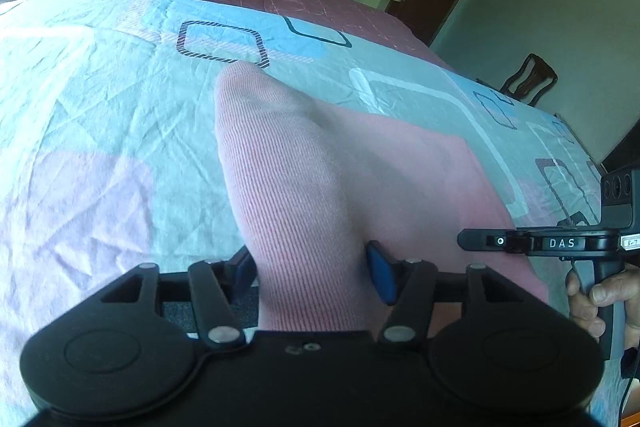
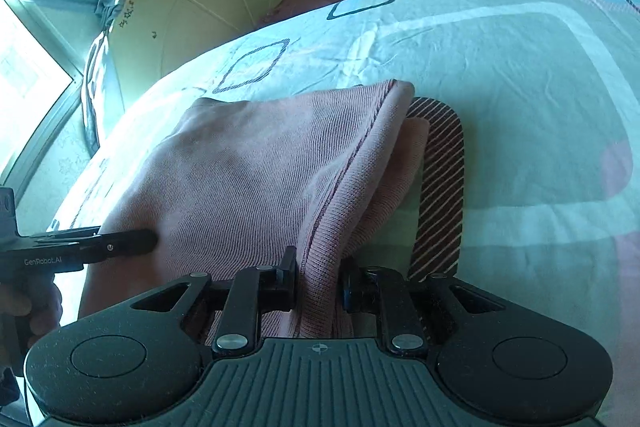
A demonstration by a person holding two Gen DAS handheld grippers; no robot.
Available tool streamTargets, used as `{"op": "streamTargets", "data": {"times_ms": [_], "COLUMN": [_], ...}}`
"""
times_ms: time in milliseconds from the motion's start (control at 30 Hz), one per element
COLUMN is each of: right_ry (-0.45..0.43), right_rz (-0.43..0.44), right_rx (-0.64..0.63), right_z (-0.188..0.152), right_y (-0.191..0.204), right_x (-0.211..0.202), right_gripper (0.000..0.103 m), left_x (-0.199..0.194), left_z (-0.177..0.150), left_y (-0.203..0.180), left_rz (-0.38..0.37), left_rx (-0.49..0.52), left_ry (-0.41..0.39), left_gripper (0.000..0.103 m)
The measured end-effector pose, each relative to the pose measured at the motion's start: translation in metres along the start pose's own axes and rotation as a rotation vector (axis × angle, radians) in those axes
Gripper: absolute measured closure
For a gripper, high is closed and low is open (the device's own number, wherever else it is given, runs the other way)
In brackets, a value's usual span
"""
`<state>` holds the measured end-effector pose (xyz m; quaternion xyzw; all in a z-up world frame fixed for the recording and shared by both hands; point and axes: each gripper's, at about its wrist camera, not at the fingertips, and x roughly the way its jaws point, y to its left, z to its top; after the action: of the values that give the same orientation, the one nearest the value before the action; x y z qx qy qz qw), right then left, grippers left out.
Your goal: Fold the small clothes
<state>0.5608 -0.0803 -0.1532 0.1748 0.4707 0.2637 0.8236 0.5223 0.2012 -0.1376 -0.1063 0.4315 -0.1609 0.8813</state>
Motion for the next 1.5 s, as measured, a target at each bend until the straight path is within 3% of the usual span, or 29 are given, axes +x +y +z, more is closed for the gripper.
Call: {"op": "streamTargets", "data": {"times_ms": [100, 167, 233, 333, 400, 500, 600, 800, 933, 1100, 1300, 1500], "right_ry": [0.005, -0.023, -0.138, -0.165, -0.145, -0.075, -0.008, -0.014, -0.064, -0.020, 0.019, 0.013], "right_rz": [0.008, -0.038, -0.088, -0.093, -0.112, -0.175, -0.303, -0.325, -0.245, -0.183, -0.306, -0.340], "right_rx": [0.025, 0.019, -0.067, -0.155, -0.208, -0.245, -0.269, -0.288, -0.343, -0.457, -0.558, -0.517], "right_z": [0.001, 0.006, 0.012, 0.029, 0.038, 0.043, 0.039, 0.039, 0.020, -0.025, -0.072, -0.078], "right_y": [-0.001, 0.002, 0.014, 0.027, 0.036, 0.039, 0.026, 0.024, 0.052, 0.084, 0.085, 0.078], "right_x": [-0.003, -0.014, -0.040, -0.047, -0.035, -0.003, 0.023, 0.014, -0.021, -0.034, -0.031, -0.037], "right_gripper": [0.083, 0.069, 0.068, 0.068, 0.069, 0.081, 0.096, 0.096, 0.096, 0.096, 0.096, 0.096], "left_x": [-0.001, -0.011, -0.033, -0.050, -0.044, -0.014, 0.011, 0.002, -0.030, -0.056, -0.066, -0.066], "left_z": [-0.001, 0.002, 0.008, 0.021, 0.029, 0.032, 0.022, 0.014, 0.001, -0.040, -0.077, -0.098], "left_y": [0.007, 0.010, 0.004, -0.003, -0.015, -0.035, -0.041, -0.037, -0.043, -0.060, -0.071, -0.081], "left_rz": [0.014, 0.022, 0.083, 0.095, 0.082, 0.059, 0.083, 0.079, 0.073, 0.124, 0.152, 0.191], "left_rx": [-0.025, -0.029, 0.010, 0.045, 0.116, 0.222, 0.272, 0.263, 0.283, 0.313, 0.259, 0.287], "left_ry": [0.004, 0.020, -0.039, -0.132, -0.129, -0.050, 0.000, -0.016, -0.072, -0.121, -0.105, -0.083], "left_gripper": [0.018, 0.018, 0.025, 0.041, 0.053, 0.065, 0.063, 0.065, 0.066, 0.066, 0.069, 0.069]}}
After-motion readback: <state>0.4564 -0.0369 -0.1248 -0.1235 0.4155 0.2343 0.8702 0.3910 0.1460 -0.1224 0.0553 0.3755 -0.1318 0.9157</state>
